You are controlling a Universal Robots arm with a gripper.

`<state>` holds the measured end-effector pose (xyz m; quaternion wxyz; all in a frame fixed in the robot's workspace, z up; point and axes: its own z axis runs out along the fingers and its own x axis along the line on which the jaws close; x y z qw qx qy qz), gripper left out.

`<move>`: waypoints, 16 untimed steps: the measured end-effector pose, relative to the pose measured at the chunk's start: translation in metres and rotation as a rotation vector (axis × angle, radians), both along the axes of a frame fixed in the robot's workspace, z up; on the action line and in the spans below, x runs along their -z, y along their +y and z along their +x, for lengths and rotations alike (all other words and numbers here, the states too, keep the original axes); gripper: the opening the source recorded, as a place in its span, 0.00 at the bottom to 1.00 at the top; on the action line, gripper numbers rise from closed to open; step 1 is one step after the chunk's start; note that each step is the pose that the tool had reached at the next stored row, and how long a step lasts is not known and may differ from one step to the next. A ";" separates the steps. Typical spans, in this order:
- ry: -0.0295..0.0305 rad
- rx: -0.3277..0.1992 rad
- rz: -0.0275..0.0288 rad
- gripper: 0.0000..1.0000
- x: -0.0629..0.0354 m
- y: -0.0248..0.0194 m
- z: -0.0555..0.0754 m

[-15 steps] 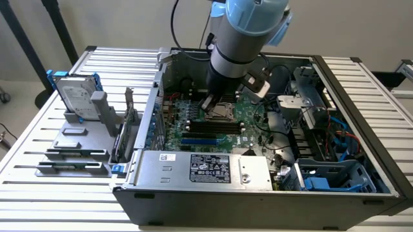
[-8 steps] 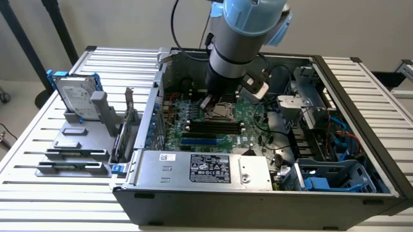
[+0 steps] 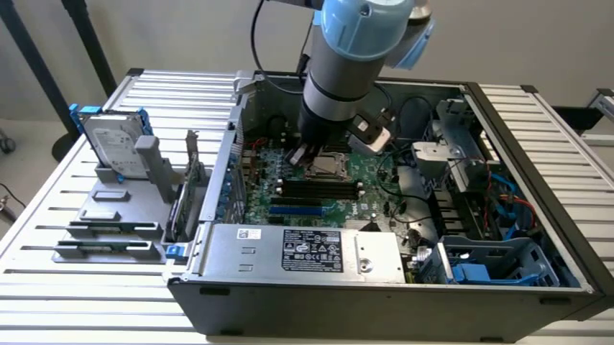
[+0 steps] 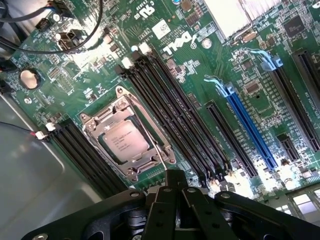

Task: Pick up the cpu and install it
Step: 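Install the first cpu locking lever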

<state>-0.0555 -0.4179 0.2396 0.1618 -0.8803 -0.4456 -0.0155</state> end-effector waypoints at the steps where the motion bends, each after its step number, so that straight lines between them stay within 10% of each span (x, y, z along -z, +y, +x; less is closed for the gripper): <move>1: -0.0001 0.003 0.0001 0.11 0.0011 0.0000 -0.001; 16: -0.0053 0.005 0.0038 0.11 -0.0035 -0.0083 -0.017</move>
